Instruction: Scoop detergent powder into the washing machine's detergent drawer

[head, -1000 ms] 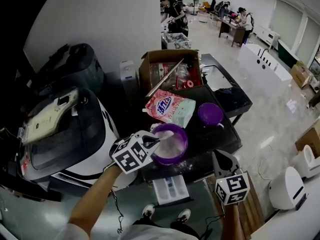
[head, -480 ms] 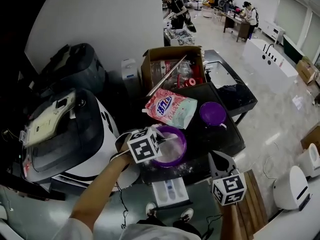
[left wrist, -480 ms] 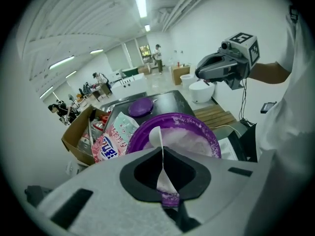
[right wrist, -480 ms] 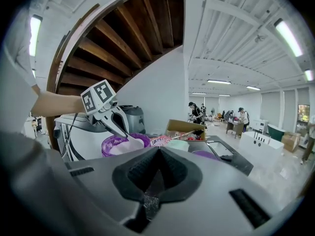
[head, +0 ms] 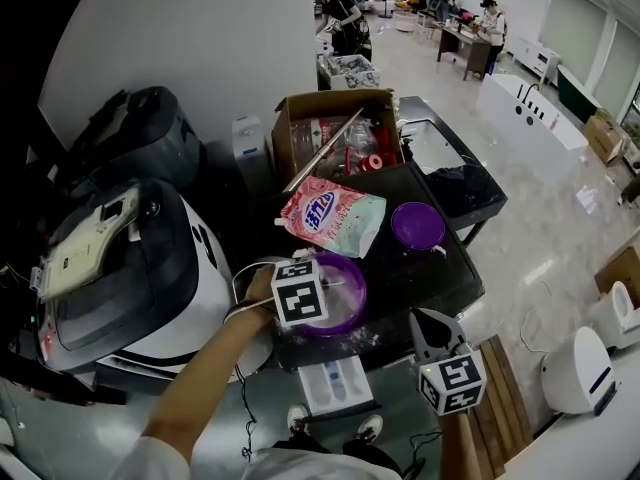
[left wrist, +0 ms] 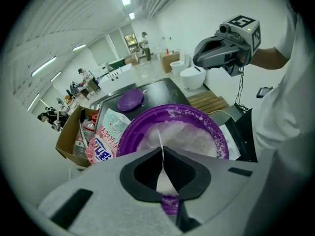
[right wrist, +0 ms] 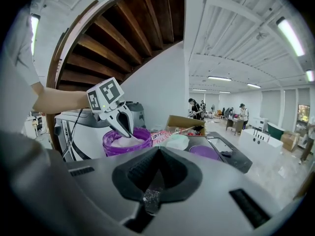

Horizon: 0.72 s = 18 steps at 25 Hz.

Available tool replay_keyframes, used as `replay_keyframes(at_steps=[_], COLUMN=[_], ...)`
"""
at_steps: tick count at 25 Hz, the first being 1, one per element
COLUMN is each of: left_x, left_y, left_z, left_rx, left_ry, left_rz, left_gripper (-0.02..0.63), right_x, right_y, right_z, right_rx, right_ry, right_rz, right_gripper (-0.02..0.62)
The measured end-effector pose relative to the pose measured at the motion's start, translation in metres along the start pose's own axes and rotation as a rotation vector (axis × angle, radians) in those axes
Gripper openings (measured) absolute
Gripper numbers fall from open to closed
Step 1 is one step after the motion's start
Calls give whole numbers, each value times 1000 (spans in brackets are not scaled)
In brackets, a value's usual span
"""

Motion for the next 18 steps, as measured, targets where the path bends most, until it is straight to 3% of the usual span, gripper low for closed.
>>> replay_keyframes(at_steps=[18], left_x=[-9], left_y=[-3], left_z=[-34], left_rx=[251], left_ry=[-12], left_rz=[-29], left_gripper=[14], right_x=[10], right_y=[15], right_z=[-3], right_rx=[34], right_ry=[8], right_rz=[30], right_gripper=[-3])
Point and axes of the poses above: the fingertips, and each gripper's own axes: y backward along the fingers, z to its left, x out of its underside, the point moved 2 cm from there along y, backward along the fingers, and after that the axes turned 11 degrees about -y, right-handed, at the moved point
